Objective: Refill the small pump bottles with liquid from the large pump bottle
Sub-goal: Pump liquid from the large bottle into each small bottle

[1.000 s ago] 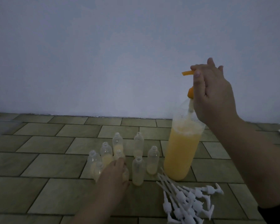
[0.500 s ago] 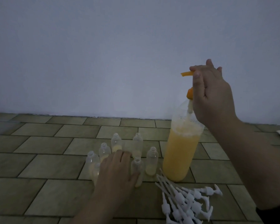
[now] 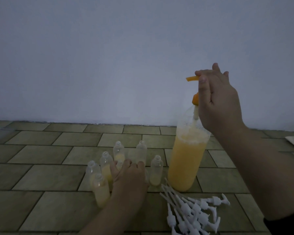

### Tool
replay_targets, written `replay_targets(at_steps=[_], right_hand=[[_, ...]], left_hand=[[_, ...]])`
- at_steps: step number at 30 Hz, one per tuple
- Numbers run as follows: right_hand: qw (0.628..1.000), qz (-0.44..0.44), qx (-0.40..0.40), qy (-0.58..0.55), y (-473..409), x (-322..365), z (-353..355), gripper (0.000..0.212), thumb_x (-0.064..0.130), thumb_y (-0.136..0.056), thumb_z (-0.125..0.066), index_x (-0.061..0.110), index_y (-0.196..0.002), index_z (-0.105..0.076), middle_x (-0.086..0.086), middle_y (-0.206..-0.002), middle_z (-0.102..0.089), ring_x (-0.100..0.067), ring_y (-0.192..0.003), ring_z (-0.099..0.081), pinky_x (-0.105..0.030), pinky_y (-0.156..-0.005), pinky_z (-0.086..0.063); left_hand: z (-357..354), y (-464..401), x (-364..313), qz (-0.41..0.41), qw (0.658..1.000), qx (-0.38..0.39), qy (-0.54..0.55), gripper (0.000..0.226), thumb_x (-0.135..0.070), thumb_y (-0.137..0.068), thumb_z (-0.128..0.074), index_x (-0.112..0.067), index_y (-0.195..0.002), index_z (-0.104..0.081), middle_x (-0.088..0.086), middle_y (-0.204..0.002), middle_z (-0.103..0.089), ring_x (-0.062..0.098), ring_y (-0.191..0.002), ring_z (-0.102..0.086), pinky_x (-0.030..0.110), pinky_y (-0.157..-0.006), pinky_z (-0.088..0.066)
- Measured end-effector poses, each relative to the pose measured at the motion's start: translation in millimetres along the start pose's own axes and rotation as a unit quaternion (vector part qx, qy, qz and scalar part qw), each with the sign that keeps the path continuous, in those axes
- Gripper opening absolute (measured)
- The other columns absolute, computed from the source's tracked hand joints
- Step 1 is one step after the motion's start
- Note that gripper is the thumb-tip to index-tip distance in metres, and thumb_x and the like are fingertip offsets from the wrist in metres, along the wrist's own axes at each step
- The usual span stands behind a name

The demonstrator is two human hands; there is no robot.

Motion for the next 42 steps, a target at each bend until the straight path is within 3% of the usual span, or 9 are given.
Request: replay_targets(at_steps=[5, 9, 12, 16, 18, 22, 24, 33, 42], right_hand=[[1.0, 0.001, -0.005, -0.005, 1, 0, 0, 0.053, 0.037, -0.098, -0.019, 0.008, -0.12, -0.057, -0.004, -0.128, -0.057, -0.021, -0.141, -0.026, -0.015, -0.112, -0.002], [1.0, 0.002, -0.009, -0.004, 1, 0, -1, 0.051, 0.036, -0.098, -0.02, 0.008, -0.12, -0.057, -0.004, -0.129, -0.057, -0.02, -0.141, -0.027, -0.01, -0.111, 0.0], [1.0, 0.0, -0.006, -0.004, 2, 0, -1, 0.051, 0.036, -0.098, -0.019, 0.009, -0.121, -0.056, -0.004, -0.13, -0.056, -0.019, -0.141, -0.026, -0.01, -0.111, 0.0], [1.0, 0.005, -0.008, 0.007, 3, 2, 1, 0.051, 0.036, -0.099, -0.018, 0.009, -0.122, -0.056, -0.005, -0.131, -0.056, -0.019, -0.141, -0.026, -0.015, -0.113, -0.002], [1.0, 0.005, -0.009, 0.012, 3, 2, 1, 0.051, 0.035, -0.099, -0.019, 0.01, -0.122, -0.056, -0.005, -0.131, -0.055, -0.019, -0.141, -0.026, -0.017, -0.113, -0.003], [1.0, 0.004, -0.008, 0.014, 2, 2, 1, 0.05, 0.034, -0.099, -0.019, 0.009, -0.123, -0.056, -0.005, -0.131, -0.056, -0.018, -0.14, -0.027, -0.019, -0.114, -0.004], [1.0, 0.001, -0.006, 0.019, 2, 1, 1, 0.048, 0.033, -0.1, -0.021, 0.01, -0.124, -0.055, -0.004, -0.133, -0.054, -0.018, -0.141, -0.026, -0.014, -0.112, -0.002], [1.0, 0.008, -0.009, 0.02, 2, 2, 1, 0.05, 0.035, -0.099, -0.019, 0.01, -0.124, -0.055, -0.005, -0.133, -0.055, -0.017, -0.14, -0.026, -0.009, -0.111, 0.001], [1.0, 0.011, -0.012, 0.018, 2, 3, 0, 0.053, 0.037, -0.099, -0.019, 0.01, -0.125, -0.055, -0.005, -0.134, -0.054, -0.016, -0.14, -0.027, -0.012, -0.112, -0.001]], left_hand=[[49, 4, 3, 0.02, 0.992, -0.052, 0.117, 0.032, -0.055, -0.084, -0.048, -0.039, -0.111, -0.042, -0.022, -0.101, -0.043, 0.0, -0.113, -0.035, 0.032, -0.094, -0.005], [113, 3, 11, 0.007, 0.938, -0.125, 0.323, 0.027, -0.052, -0.072, -0.066, -0.043, -0.09, -0.048, -0.029, -0.088, -0.05, -0.027, -0.093, -0.032, 0.027, -0.089, -0.021], [148, -10, 15, -0.012, 0.841, -0.12, 0.528, 0.041, -0.047, -0.057, -0.073, -0.036, -0.095, -0.059, -0.024, -0.096, -0.062, -0.013, -0.093, -0.056, 0.019, -0.078, -0.047], [158, -37, 18, -0.011, 0.682, -0.159, 0.714, 0.034, -0.023, -0.073, -0.071, -0.016, -0.105, -0.063, -0.007, -0.096, -0.068, 0.006, -0.086, -0.068, 0.024, -0.073, -0.054], [154, -50, 9, -0.014, 0.697, -0.169, 0.697, 0.028, -0.02, -0.081, -0.068, -0.015, -0.108, -0.062, -0.004, -0.099, -0.068, 0.005, -0.085, -0.067, 0.023, -0.073, -0.055], [133, -78, -19, -0.047, 0.83, -0.133, 0.54, 0.042, -0.034, -0.083, -0.065, -0.023, -0.122, -0.053, -0.014, -0.105, -0.062, 0.002, -0.094, -0.06, 0.021, -0.081, -0.052], [121, -88, -29, -0.048, 0.858, -0.097, 0.502, 0.046, -0.034, -0.086, -0.064, -0.025, -0.128, -0.049, -0.014, -0.11, -0.057, 0.0, -0.092, -0.056, 0.019, -0.077, -0.049], [137, -94, -46, -0.103, 0.892, -0.125, 0.421, 0.05, -0.03, -0.093, -0.054, -0.024, -0.14, -0.036, -0.014, -0.117, -0.046, 0.003, -0.098, -0.049, 0.011, -0.077, -0.041], [153, -87, -45, -0.102, 0.892, -0.196, 0.394, 0.058, -0.03, -0.087, -0.064, -0.02, -0.139, -0.041, -0.008, -0.129, -0.054, 0.005, -0.107, -0.051, 0.019, -0.092, -0.041]])
Point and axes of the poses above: each hand's wrist, its own y-axis away from the middle knuckle, its own z-axis out of the back of the hand, x = y × z, the point moved 8 cm from there along -y, towards the middle knuckle
